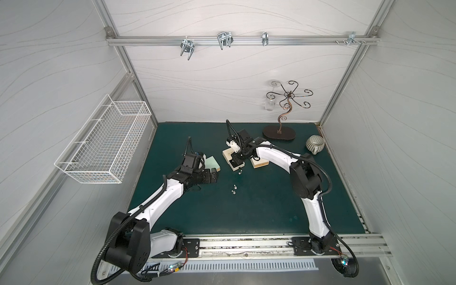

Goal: Place the earrings into the drawer-style jewelry box
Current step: Insert the earring into the inner lining.

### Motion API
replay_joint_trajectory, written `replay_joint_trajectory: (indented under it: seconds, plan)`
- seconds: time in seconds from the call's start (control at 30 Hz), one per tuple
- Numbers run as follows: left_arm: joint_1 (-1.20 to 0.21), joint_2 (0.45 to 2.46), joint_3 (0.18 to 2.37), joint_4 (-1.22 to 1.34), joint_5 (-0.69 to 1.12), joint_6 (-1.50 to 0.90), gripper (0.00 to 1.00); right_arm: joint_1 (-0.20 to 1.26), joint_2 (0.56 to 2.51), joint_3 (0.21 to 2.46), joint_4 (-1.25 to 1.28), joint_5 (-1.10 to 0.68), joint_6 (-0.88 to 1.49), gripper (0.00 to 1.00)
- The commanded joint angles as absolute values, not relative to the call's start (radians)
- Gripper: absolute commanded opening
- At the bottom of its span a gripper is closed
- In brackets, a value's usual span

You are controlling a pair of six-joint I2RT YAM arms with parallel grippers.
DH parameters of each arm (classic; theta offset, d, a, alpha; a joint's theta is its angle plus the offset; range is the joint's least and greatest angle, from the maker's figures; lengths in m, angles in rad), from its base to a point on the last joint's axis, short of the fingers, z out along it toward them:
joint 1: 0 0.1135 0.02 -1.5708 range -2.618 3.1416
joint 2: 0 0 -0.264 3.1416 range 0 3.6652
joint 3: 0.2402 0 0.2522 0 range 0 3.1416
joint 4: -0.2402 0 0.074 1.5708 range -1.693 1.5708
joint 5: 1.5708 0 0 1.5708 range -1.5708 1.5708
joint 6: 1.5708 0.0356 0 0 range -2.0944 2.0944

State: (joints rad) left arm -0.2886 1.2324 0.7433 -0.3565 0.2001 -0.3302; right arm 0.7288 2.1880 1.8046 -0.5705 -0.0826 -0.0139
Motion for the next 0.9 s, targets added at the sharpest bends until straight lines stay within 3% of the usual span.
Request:
replay_joint_trajectory:
  seconds: [0.0,0.3,0.63,0.87]
  plan:
    - [-0.284,1.222,0.747,-0.330,0.212,-0.339,0.99,0.723,2.220,1.835,-0.604,-0.103,-0.009,0.06]
    - [-0.284,1.228,0.746,-0.326,0.218,-0.339,0.99,0.722,2.251,1.845,-0.588,-0.109,0.024,0.09]
    - [-0.284,1.226,0.740,-0.328,0.214,-0.339,0.99,0.719,2.213,1.833,-0.586,-0.092,0.030,0.26]
    - [-0.284,1.225,0.740,-0.328,0.214,-0.340,0.99,0.708,2.137,1.804,-0.586,-0.087,0.030,0.28]
